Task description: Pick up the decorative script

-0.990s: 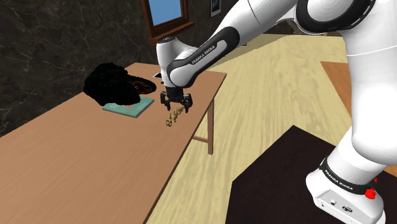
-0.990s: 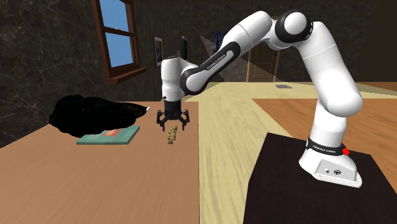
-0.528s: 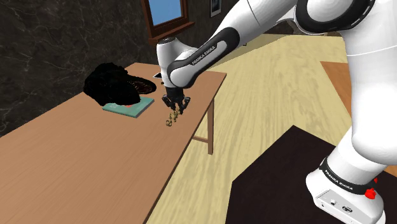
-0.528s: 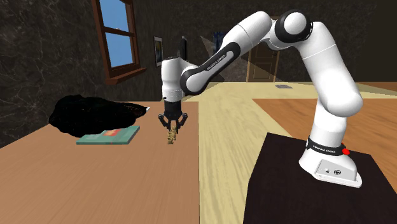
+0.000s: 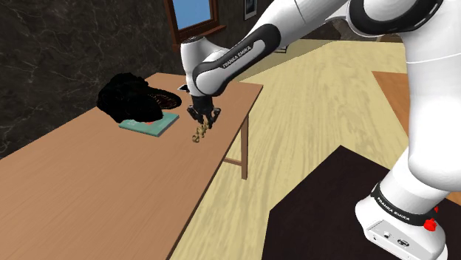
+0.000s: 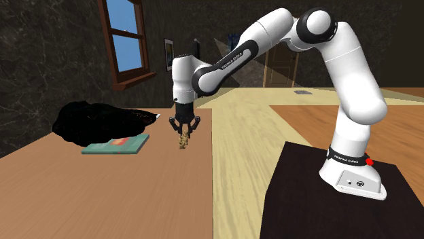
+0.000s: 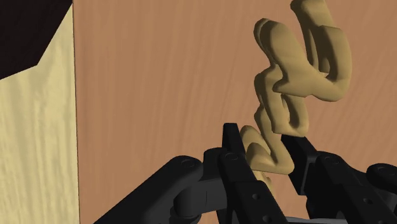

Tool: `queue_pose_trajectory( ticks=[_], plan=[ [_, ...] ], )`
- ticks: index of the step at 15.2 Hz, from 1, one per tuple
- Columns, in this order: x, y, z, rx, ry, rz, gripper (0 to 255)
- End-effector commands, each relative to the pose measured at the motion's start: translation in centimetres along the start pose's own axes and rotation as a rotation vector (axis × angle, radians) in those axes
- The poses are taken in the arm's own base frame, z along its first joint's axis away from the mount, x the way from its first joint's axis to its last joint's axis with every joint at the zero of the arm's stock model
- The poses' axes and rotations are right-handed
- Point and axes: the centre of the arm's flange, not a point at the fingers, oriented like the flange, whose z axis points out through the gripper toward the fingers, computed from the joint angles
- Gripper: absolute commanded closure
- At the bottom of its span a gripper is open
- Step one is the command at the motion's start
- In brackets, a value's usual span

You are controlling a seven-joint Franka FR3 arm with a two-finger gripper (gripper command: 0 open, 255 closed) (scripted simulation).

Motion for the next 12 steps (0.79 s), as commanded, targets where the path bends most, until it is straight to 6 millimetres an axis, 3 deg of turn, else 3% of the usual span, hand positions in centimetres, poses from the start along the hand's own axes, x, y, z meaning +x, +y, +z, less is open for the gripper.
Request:
queue_pose_trajectory(
  ticks=[1,10,12],
  plan=[
    [0.1,-0.1,-1.1,0.0,0.0,0.0,255],
    [0.4,-0.2,-5.8,0.0,0.0,0.0,255],
    [0.4,-0.2,-5.9,0.0,0.0,0.0,255]
  ],
)
